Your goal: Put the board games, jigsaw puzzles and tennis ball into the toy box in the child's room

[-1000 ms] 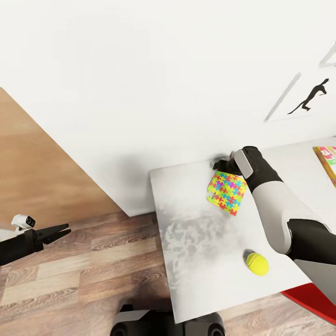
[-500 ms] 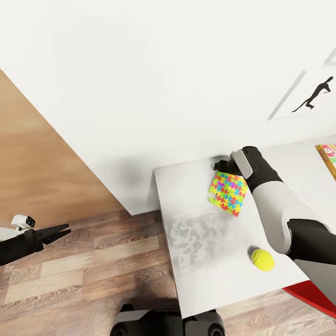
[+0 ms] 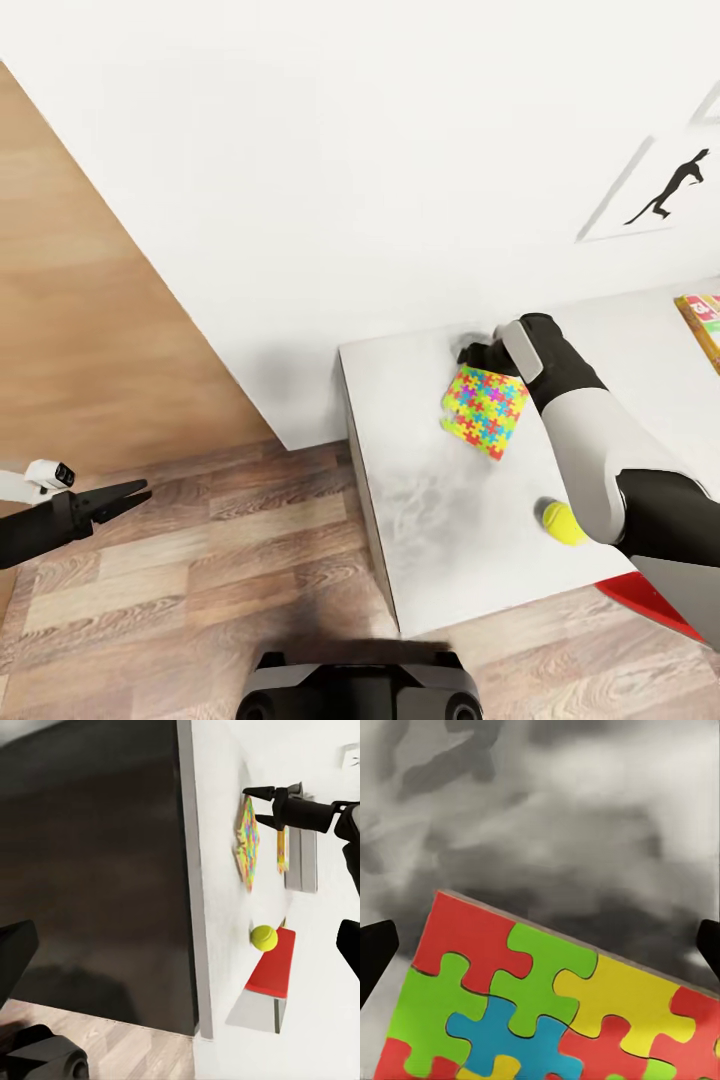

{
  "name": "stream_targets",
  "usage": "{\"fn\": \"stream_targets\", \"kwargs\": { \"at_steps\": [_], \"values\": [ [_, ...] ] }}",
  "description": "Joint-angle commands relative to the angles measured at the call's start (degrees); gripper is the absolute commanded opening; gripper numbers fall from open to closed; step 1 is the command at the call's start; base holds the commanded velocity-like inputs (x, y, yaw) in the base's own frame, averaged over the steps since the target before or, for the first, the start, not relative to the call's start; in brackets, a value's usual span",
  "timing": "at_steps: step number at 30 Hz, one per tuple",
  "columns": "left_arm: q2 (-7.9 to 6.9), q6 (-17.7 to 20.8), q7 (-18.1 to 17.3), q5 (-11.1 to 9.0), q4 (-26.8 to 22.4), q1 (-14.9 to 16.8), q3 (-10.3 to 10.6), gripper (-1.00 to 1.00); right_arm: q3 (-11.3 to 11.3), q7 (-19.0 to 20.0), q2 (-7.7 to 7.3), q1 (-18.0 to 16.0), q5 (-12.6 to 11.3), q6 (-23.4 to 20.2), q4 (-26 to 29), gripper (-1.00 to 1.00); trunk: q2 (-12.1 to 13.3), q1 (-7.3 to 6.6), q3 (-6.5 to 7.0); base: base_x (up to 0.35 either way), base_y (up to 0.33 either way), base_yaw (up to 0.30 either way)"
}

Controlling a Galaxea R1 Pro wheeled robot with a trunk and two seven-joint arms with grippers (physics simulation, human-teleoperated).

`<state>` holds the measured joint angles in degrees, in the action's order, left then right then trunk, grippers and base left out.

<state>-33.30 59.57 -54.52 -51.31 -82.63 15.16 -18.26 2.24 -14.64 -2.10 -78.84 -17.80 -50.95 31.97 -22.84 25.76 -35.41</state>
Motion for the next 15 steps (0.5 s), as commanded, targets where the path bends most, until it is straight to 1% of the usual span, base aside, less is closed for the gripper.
{"fn": "stream_targets", "kwargs": {
  "at_steps": [1, 11, 15],
  "values": [
    [-0.01, 0.2, -0.2, 0.1, 0.0, 0.0, 0.0, 1.00, 0.1, -0.5, 0.04, 0.0, -1.6, 0.0, -1.7, 1.00, -0.1, 0.02, -0.08, -0.187, 0.175, 0.000],
    [-0.01, 0.2, -0.2, 0.1, 0.0, 0.0, 0.0, 1.00, 0.2, -0.5, 0.10, 0.0, -1.6, -0.2, -1.7, 1.00, -0.1, 0.02, -0.08, -0.175, 0.228, 0.000],
    [-0.01, 0.2, -0.2, 0.1, 0.0, 0.0, 0.0, 1.00, 0.1, -0.5, 0.13, 0.0, -1.6, -0.2, -1.7, 1.00, -0.1, 0.02, -0.08, -0.211, 0.166, 0.000]
  ]
}}
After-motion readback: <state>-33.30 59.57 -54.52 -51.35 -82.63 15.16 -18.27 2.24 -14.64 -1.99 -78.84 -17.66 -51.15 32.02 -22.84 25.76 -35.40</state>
